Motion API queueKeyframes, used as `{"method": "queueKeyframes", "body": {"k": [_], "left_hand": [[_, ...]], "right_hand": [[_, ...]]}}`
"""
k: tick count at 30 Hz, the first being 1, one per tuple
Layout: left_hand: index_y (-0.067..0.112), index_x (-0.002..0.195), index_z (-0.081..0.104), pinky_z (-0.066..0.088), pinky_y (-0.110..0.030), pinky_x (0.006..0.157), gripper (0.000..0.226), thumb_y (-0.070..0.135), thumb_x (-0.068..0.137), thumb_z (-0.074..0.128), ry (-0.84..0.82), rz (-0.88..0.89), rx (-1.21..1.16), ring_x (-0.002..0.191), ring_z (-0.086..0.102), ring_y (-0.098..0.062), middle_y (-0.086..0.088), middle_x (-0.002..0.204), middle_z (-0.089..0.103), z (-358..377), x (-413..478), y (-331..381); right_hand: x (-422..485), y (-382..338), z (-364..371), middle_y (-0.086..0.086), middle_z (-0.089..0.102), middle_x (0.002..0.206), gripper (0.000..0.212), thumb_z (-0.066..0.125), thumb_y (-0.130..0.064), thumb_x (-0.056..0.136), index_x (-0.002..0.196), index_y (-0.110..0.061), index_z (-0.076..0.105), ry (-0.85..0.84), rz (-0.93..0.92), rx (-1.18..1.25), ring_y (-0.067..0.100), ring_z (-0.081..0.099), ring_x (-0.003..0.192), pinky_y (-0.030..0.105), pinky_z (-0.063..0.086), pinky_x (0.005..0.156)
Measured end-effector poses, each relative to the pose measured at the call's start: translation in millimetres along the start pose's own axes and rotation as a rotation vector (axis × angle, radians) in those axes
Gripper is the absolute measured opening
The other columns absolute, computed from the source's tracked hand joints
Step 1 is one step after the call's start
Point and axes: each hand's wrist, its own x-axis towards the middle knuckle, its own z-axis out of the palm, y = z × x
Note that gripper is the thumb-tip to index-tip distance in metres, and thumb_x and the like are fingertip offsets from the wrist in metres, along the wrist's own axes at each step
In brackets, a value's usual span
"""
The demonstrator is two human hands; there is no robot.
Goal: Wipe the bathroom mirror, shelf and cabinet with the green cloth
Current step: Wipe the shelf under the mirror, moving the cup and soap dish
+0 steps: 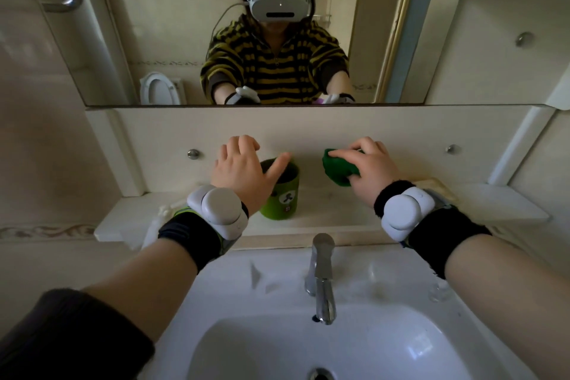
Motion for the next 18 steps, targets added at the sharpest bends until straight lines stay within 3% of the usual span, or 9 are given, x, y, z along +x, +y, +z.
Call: {"method": "queueKeyframes", "body": {"k": [10,18], "left_hand": [[0.011,0.115,0.049,0.034,-0.038,0.09,0.035,0.038,0.094,0.043,0.011,-0.118,0.086,0.109,0.041,-0.033,-0.014,0.122,0.048,-45.4,3.6,-76.4],[0.015,0.127,0.044,0.031,-0.037,0.098,0.039,0.034,0.093,0.048,-0.092,-0.106,0.16,0.121,0.036,-0.033,-0.011,0.132,0.041,-63.0,2.6,-110.2]], "right_hand": [[24.2,-72.2,-9.2,0.009,0.044,0.118,0.055,0.048,0.007,0.08,0.125,-0.023,0.056,0.068,-0.129,0.03,0.027,0.033,0.112,0.032,0.031,0.095],[44.5,-144.5,3.4,0.007,0.042,0.125,0.054,0.049,0.005,0.08,0.126,-0.024,0.056,0.112,-0.184,0.078,0.026,0.033,0.116,0.036,0.033,0.101]]}}
